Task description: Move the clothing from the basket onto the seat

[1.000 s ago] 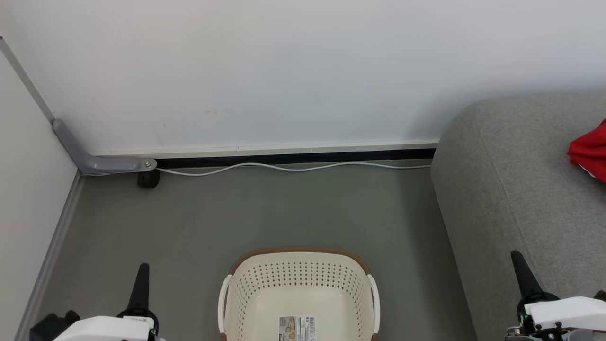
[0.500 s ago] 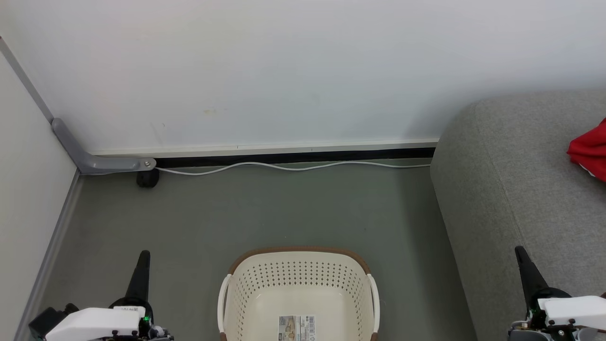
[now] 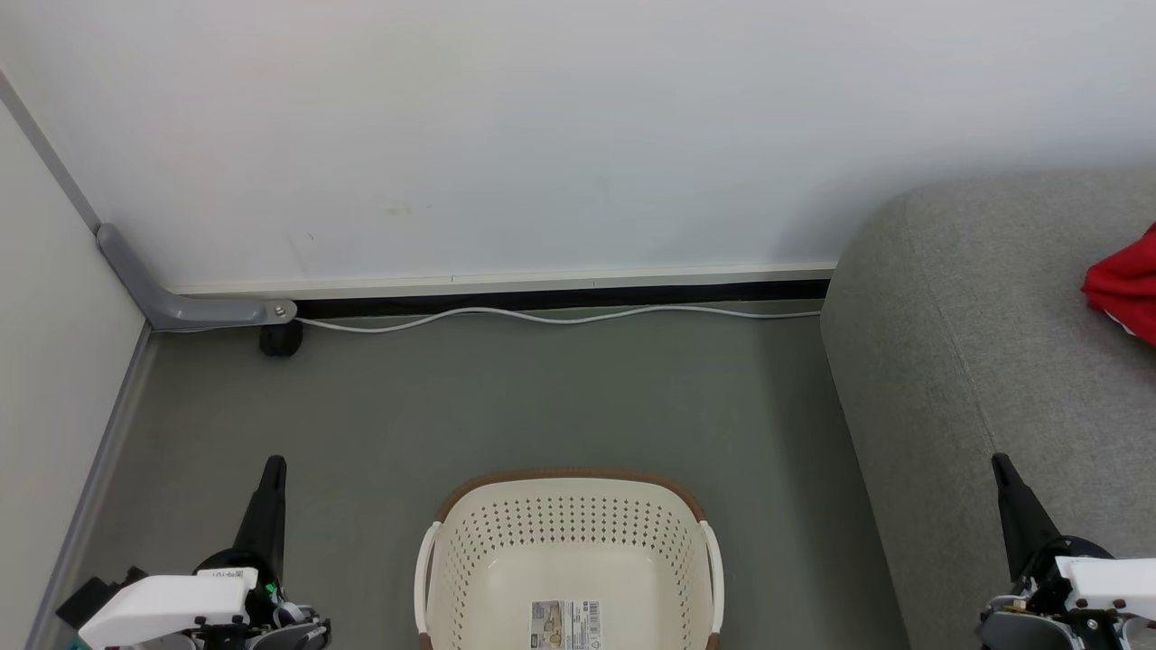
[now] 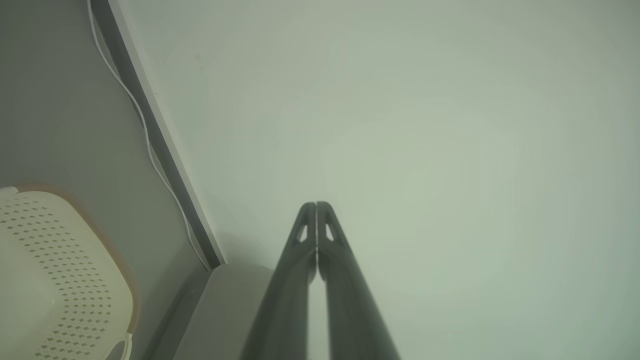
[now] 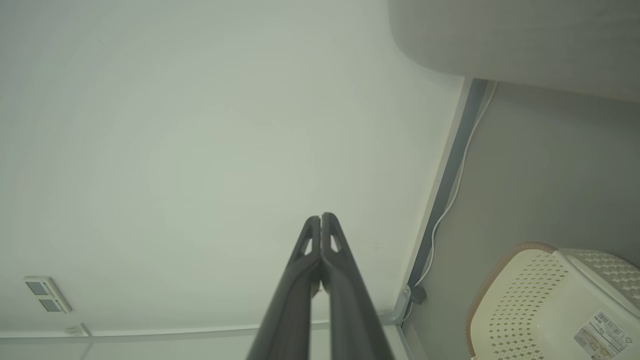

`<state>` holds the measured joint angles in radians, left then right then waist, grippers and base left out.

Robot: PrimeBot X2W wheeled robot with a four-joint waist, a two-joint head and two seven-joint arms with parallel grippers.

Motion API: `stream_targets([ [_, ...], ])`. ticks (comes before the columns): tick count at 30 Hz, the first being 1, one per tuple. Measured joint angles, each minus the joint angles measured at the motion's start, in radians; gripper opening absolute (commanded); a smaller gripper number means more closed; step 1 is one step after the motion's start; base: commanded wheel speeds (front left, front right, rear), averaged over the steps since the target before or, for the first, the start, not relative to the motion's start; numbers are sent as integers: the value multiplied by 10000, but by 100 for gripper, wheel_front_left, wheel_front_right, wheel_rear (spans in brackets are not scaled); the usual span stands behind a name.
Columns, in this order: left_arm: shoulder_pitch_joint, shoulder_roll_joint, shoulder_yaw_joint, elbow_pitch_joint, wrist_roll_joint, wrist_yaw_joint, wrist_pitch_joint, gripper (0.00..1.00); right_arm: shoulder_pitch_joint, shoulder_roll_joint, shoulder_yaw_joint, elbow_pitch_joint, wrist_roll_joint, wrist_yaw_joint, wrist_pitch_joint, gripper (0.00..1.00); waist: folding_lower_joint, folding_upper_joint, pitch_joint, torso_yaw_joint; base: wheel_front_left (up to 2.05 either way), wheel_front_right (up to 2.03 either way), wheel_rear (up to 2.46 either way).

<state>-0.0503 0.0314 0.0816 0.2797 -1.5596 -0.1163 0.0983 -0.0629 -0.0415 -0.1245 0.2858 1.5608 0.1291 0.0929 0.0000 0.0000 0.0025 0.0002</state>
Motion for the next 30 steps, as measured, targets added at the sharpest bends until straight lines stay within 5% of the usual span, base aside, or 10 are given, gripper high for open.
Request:
stream_targets([
  [30, -5, 8, 0, -46, -449, -61, 84, 0, -81, 15, -59, -94, 362, 0, 128, 0, 0, 0, 6, -2, 0, 0, 0],
])
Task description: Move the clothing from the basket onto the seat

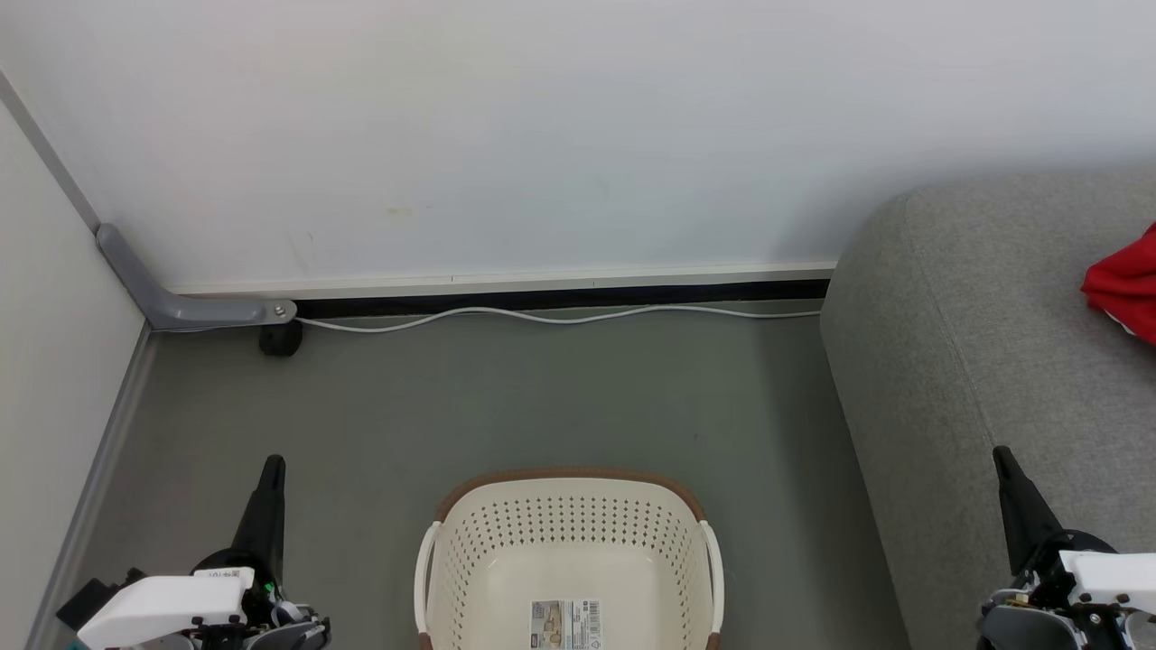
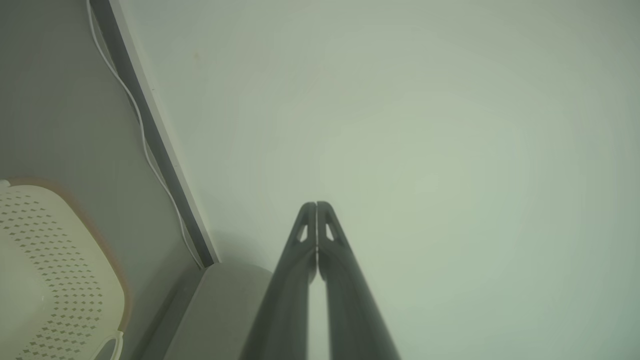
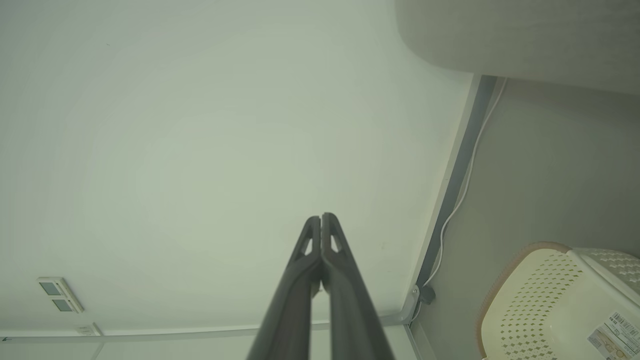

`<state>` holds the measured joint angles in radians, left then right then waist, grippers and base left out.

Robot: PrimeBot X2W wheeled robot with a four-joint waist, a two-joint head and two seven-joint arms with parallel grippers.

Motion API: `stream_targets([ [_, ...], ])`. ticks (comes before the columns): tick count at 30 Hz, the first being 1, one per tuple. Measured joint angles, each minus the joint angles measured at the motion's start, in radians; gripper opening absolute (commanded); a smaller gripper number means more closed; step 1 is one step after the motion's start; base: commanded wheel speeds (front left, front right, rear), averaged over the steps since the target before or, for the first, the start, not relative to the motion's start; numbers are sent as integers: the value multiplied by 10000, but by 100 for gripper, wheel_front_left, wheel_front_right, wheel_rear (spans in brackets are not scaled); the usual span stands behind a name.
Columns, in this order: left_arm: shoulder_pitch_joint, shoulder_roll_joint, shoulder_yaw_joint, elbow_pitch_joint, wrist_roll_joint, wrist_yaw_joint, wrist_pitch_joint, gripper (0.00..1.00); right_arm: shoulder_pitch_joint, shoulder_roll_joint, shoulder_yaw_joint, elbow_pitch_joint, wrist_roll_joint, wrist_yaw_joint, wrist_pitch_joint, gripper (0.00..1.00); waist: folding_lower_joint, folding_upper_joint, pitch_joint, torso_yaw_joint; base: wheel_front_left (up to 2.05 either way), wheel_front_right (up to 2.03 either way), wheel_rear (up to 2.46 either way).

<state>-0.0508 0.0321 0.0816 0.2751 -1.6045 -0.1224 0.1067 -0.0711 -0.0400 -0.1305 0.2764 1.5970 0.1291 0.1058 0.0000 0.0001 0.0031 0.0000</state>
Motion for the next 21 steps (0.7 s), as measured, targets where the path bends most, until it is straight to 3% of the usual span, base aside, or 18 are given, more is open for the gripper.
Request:
stream_targets([
  [21, 0, 0, 0, -2, -2, 0, 0, 0, -2, 0, -2, 0, 0, 0, 0, 0, 0, 0, 0, 0, 0, 0, 0],
])
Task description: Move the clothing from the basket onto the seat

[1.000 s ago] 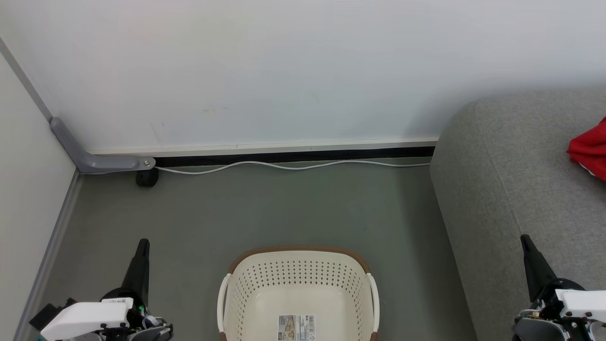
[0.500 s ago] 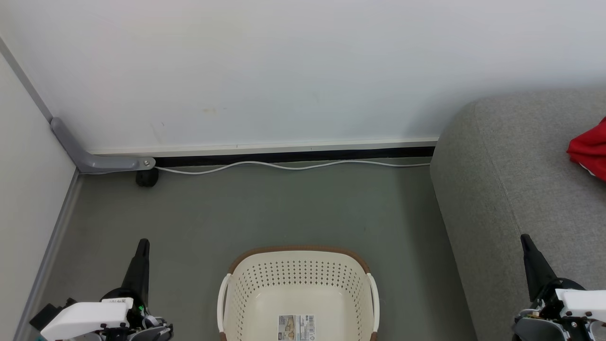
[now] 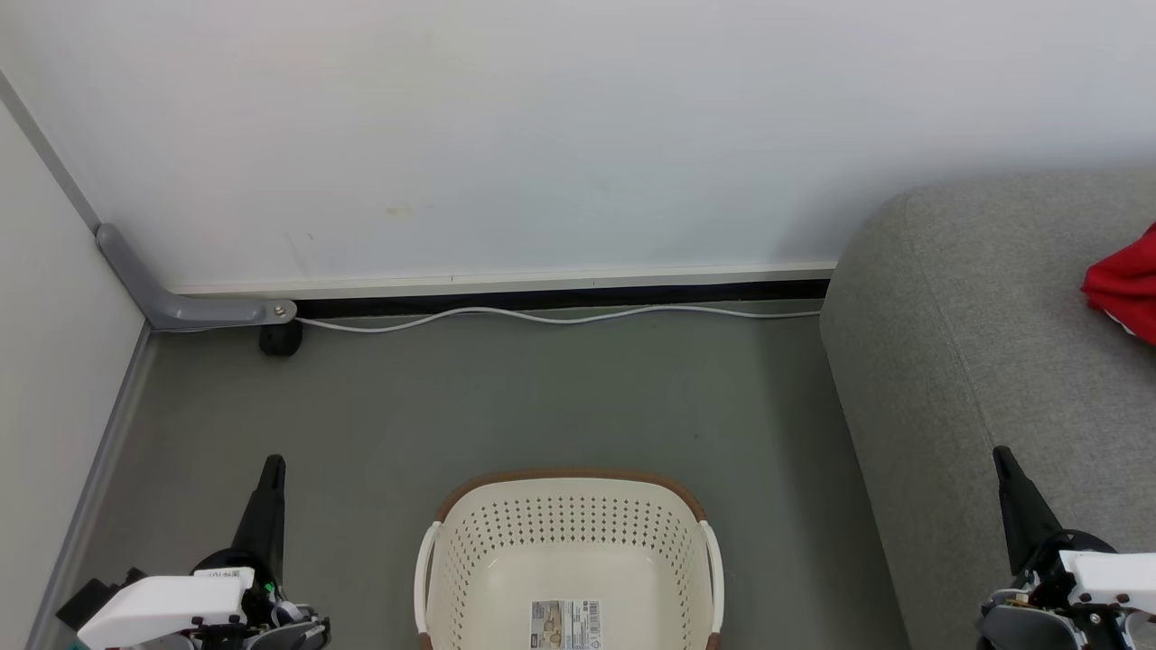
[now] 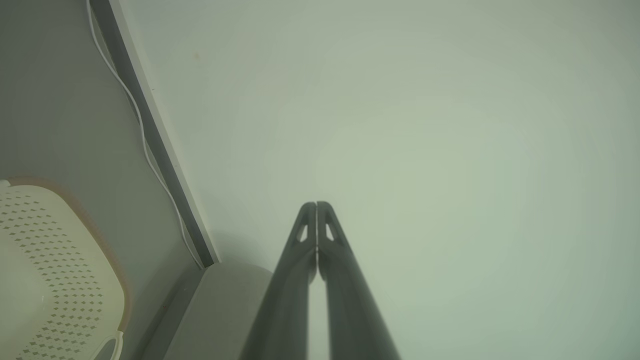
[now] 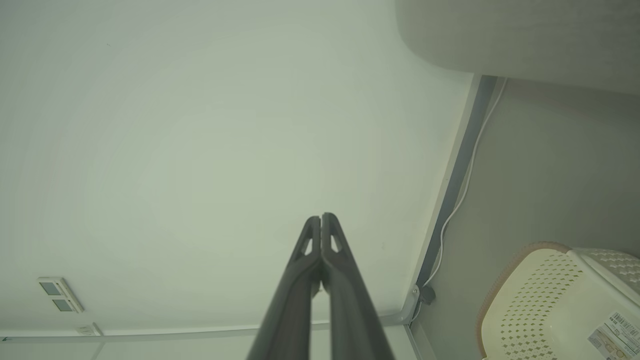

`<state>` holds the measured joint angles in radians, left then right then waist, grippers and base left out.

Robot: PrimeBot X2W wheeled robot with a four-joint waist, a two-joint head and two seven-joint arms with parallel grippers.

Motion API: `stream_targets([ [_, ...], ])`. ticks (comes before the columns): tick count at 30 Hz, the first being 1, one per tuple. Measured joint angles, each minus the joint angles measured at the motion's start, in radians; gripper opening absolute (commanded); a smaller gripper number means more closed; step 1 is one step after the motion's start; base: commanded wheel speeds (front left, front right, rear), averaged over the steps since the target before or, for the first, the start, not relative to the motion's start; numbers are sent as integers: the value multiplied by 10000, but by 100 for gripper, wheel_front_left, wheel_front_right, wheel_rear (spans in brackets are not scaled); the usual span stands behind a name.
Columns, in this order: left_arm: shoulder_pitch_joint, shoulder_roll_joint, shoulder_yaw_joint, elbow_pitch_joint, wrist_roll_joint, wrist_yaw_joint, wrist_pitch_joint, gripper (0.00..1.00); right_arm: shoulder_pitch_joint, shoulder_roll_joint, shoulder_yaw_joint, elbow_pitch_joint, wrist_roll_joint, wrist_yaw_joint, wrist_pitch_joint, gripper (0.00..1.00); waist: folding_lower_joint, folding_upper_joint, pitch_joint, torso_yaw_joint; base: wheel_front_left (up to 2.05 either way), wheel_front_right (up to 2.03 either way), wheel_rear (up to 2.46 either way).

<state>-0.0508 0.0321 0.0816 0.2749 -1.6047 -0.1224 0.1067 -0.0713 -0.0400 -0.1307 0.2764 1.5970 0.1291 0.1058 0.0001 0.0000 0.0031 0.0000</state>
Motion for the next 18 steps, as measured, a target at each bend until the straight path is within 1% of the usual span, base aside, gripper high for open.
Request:
stream_targets([
  [18, 0, 0, 0, 0, 0, 0, 0, 0, 0, 0, 0, -2, 0, 0, 0, 0, 0, 0, 0, 0, 0, 0, 0],
])
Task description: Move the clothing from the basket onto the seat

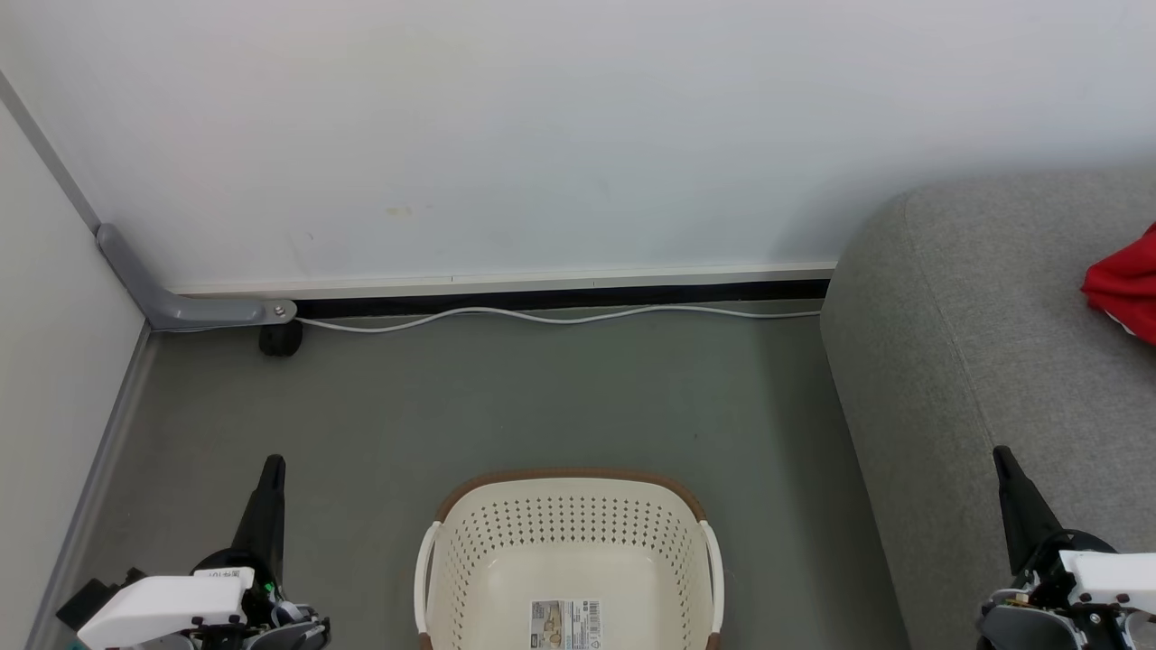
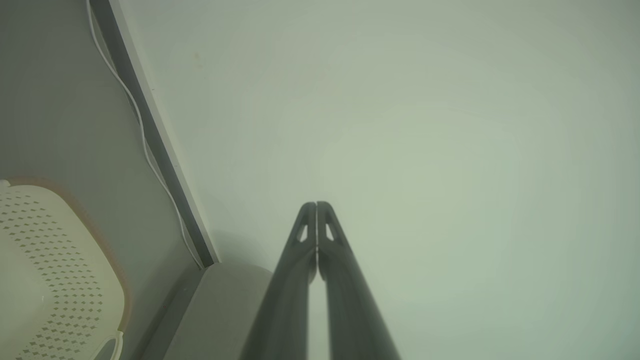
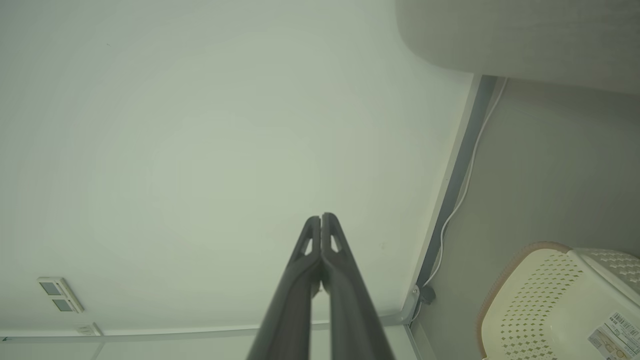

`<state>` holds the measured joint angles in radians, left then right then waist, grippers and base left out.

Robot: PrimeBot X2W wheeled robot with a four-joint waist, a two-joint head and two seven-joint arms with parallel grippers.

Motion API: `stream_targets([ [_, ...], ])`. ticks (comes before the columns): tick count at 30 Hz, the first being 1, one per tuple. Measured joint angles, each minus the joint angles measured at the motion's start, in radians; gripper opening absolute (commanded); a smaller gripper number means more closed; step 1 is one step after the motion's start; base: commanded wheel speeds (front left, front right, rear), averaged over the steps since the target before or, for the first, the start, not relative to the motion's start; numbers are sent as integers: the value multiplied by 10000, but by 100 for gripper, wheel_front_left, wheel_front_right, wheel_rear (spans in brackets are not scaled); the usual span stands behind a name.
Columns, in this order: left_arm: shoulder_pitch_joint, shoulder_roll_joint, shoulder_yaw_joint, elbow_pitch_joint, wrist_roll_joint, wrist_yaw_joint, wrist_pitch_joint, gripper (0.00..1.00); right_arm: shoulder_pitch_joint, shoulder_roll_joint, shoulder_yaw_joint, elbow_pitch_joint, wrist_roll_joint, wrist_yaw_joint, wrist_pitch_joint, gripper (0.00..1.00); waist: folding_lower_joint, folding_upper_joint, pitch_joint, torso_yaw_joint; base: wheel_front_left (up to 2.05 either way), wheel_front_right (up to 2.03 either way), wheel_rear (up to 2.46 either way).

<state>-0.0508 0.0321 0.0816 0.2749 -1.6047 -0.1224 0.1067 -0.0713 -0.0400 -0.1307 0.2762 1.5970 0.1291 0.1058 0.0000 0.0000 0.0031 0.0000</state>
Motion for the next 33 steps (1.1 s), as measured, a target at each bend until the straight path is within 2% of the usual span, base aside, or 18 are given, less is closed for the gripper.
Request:
stream_targets([
  [33, 0, 0, 0, 0, 0, 0, 0, 0, -1, 0, 0, 0, 0, 0, 0, 0, 0, 0, 0, 0, 0, 0, 0],
])
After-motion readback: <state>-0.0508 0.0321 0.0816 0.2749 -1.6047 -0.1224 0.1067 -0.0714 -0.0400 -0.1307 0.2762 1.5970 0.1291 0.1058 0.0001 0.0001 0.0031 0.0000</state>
